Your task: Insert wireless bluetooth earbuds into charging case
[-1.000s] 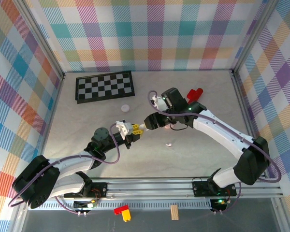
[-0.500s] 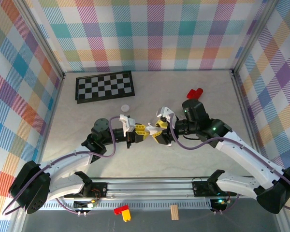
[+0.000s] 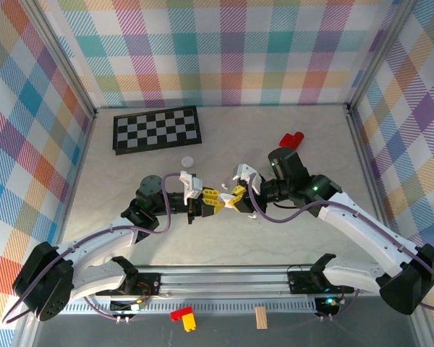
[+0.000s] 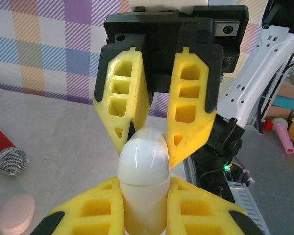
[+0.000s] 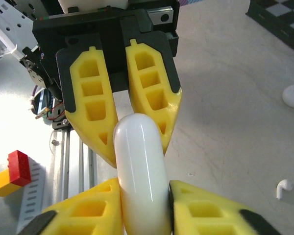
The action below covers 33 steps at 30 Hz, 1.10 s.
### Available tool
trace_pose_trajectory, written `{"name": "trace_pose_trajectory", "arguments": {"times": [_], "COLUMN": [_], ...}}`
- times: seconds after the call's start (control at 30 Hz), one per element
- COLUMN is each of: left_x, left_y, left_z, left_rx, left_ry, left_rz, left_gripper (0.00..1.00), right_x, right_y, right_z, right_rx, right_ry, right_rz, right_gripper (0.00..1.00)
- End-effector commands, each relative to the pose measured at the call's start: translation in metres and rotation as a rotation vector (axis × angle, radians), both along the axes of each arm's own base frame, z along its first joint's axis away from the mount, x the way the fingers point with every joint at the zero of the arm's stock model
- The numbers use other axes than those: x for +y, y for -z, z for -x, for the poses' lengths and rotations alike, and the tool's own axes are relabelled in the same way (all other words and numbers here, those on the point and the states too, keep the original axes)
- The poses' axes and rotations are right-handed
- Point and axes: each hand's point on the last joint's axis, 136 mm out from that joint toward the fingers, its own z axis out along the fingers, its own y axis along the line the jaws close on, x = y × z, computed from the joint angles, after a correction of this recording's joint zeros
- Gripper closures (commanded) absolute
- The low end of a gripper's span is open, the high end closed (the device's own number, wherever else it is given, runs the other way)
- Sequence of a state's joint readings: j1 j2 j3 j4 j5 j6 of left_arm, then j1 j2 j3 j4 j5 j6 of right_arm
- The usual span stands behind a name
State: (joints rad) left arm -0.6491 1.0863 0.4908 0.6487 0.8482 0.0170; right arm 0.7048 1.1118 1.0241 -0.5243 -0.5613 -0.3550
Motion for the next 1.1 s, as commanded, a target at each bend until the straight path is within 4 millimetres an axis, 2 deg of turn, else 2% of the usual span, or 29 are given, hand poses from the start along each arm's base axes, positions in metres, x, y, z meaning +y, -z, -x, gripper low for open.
{"name": "trace_pose_trajectory", "arguments": {"times": [0.0, 0.1, 0.13, 0.17, 0.2, 0.23, 0.3, 0.37, 0.43, 0.53, 0.6, 0.67, 0.73, 1.07], "left_x": [0.002, 0.003, 0.003, 0.004, 0.004, 0.004, 0.007, 0.012, 0.017, 0.024, 0.027, 0.028, 0.028, 0.030], "left_y": [-0.024, -0.023, -0.022, -0.021, -0.020, -0.019, -0.017, -0.011, -0.002, 0.009, 0.010, 0.012, 0.015, 0.019], "left_z": [0.003, -0.001, -0.004, -0.006, -0.006, -0.007, -0.010, -0.016, -0.025, -0.036, -0.038, -0.040, -0.041, -0.048], "left_rx": [-0.063, -0.063, -0.057, -0.048, -0.045, -0.042, -0.042, -0.046, -0.044, -0.038, -0.040, -0.036, -0.033, -0.026], "left_ry": [0.009, -0.018, -0.035, -0.047, -0.052, -0.061, -0.095, -0.150, -0.217, -0.307, -0.332, -0.346, -0.349, -0.387], "left_rz": [0.055, 0.055, 0.054, 0.051, 0.049, 0.048, 0.047, 0.027, -0.014, -0.071, -0.077, -0.087, -0.102, -0.125], "left_gripper": [0.85, 0.76, 0.63, 0.41, 0.30, 0.20, 0.09, 0.04, 0.00, 0.00, 0.00, 0.00, 0.00, 0.00], "right_x": [0.000, -0.002, -0.004, -0.007, -0.010, -0.015, -0.026, -0.040, -0.058, -0.095, -0.123, -0.140, -0.145, -0.167], "right_y": [-0.015, -0.017, -0.016, -0.014, -0.012, -0.010, -0.006, 0.000, 0.010, 0.041, 0.070, 0.100, 0.118, 0.195], "right_z": [0.002, -0.002, -0.005, -0.011, -0.018, -0.027, -0.043, -0.060, -0.082, -0.115, -0.129, -0.131, -0.132, -0.136], "right_rx": [-0.002, -0.003, -0.010, -0.014, -0.020, -0.018, 0.016, 0.056, 0.144, 0.329, 0.473, 0.604, 0.697, 0.957], "right_ry": [-0.017, 0.016, 0.038, 0.076, 0.118, 0.177, 0.279, 0.381, 0.557, 0.843, 1.016, 1.112, 1.150, 1.292], "right_rz": [-0.033, -0.040, -0.035, -0.028, -0.026, -0.024, -0.040, -0.066, -0.107, -0.147, -0.155, -0.121, -0.117, -0.085], "right_gripper": [0.85, 0.88, 0.87, 0.86, 0.86, 0.86, 0.86, 0.86, 0.89, 0.89, 0.89, 0.88, 0.87, 0.86]}}
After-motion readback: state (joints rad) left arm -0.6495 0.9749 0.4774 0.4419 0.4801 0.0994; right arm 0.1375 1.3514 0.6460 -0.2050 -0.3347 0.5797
